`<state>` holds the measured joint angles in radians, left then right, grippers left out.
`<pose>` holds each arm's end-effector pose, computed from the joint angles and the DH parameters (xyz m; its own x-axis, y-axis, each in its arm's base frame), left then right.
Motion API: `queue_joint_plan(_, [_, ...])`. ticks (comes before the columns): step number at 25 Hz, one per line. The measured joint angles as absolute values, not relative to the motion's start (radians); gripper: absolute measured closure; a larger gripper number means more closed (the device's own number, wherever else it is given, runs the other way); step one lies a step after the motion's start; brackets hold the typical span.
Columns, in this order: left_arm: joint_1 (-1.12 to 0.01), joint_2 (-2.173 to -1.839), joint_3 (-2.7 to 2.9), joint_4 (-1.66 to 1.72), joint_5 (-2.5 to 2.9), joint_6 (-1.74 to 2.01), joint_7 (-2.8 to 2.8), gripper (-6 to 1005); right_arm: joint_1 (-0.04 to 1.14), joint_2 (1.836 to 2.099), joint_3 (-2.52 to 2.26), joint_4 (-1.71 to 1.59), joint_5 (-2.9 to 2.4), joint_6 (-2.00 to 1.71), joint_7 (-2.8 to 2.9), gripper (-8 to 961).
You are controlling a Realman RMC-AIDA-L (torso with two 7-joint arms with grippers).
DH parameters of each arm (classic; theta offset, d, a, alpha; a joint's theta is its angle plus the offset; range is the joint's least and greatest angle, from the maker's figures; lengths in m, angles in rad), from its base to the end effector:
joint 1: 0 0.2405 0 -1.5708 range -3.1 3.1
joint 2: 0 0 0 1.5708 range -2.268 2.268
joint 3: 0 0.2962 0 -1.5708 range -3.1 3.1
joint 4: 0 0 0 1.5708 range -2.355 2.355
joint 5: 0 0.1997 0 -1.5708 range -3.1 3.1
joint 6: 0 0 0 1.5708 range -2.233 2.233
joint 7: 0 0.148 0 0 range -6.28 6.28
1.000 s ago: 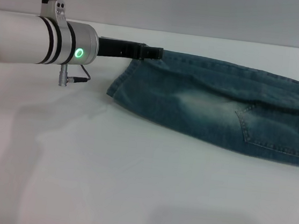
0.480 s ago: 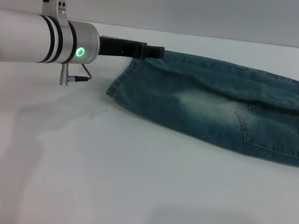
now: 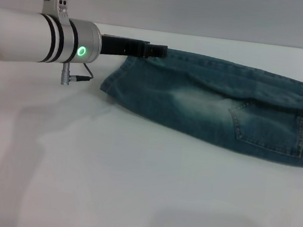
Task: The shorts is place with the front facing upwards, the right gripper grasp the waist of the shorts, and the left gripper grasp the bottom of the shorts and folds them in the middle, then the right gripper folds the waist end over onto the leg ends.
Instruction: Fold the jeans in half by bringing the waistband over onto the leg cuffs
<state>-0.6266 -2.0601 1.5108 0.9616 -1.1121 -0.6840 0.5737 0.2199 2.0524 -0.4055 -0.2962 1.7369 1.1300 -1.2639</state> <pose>-0.1982 0.4382 -0.0607 0.5889 0.6310 0.5050 0.8079 -0.4763 -0.3470 0.4503 0.2645 0.0234 -0.4176 -0.2127 -0.8834 -0.9063 0.1676 0.3881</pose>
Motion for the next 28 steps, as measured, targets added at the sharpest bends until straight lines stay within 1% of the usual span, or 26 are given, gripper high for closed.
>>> queue_joint_plan(3, [-0.626, -2.060, 1.511, 0.963, -1.112, -0.684, 0.574, 189, 0.223, 2.052, -0.407, -0.300, 1.714, 1.130, -1.229, 311])
queue_joint_plan(12, [-0.628, -2.060, 1.508, 0.965, -1.112, -0.684, 0.574, 189, 0.224, 2.053, -0.436, -0.311, 1.696, 1.122, -1.188, 482])
queue_joint_plan(19, [-0.624, -2.065, 1.510, 0.965, -1.114, -0.667, 0.607, 189, 0.219, 2.059, -0.453, -0.348, 1.692, 1.132, -1.186, 625])
queue_joint_plan(24, [-0.612, -2.067, 1.543, 0.962, -1.146, -0.620, 0.645, 189, 0.212, 2.061, -0.453, -0.392, 1.694, 1.211, -1.172, 852])
queue_joint_plan(27, [-0.598, -2.068, 1.570, 0.958, -1.197, -0.584, 0.685, 190, 0.213, 2.062, -0.446, -0.418, 1.700, 1.268, -1.144, 938])
queue_joint_plan(28, [-0.594, -2.068, 1.578, 0.956, -1.212, -0.574, 0.697, 190, 0.215, 2.064, -0.445, -0.434, 1.702, 1.286, -1.130, 938])
